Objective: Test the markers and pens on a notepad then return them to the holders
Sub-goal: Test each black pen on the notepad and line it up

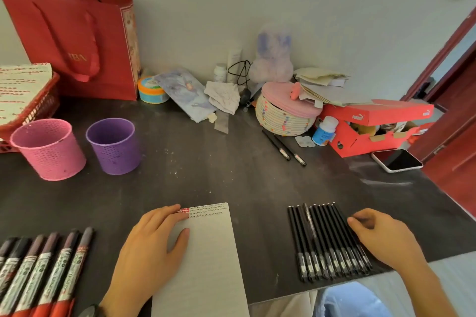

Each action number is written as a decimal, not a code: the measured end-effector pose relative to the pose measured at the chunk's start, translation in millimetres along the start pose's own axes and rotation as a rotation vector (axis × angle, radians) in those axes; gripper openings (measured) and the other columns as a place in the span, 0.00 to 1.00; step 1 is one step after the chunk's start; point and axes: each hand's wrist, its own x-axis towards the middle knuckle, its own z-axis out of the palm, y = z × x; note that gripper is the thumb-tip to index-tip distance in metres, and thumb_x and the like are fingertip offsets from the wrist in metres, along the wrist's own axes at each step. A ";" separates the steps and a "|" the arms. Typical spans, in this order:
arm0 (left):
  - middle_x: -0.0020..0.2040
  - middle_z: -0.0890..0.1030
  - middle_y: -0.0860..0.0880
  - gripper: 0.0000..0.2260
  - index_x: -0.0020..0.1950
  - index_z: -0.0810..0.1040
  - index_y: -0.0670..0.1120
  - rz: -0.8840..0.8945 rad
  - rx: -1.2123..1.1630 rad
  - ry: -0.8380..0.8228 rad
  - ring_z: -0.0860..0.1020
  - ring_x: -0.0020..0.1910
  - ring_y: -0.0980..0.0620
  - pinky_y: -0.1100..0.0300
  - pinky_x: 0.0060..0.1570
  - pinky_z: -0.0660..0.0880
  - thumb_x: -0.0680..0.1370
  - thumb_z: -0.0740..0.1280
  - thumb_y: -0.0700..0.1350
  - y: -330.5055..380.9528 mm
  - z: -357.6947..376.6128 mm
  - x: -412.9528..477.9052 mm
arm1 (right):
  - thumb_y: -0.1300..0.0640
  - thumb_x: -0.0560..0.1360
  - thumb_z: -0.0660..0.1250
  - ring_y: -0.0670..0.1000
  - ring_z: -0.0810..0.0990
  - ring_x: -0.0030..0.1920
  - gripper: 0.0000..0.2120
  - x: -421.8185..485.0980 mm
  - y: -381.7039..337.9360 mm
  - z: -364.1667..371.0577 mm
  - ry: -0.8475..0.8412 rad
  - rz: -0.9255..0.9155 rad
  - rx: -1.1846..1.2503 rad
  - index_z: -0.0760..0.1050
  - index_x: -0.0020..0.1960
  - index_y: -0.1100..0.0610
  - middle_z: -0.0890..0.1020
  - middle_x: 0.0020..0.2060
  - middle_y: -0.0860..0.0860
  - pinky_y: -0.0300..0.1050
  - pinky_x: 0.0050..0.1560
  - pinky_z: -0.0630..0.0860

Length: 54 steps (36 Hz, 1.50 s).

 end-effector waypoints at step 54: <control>0.36 0.72 0.55 0.19 0.41 0.72 0.50 0.387 0.039 0.186 0.67 0.33 0.56 0.61 0.33 0.65 0.84 0.53 0.59 9.9 -1.4 -5.8 | 0.60 0.75 0.72 0.50 0.84 0.46 0.05 -114.8 -207.1 113.0 -0.348 -0.476 1.258 0.82 0.51 0.55 0.86 0.47 0.51 0.41 0.45 0.79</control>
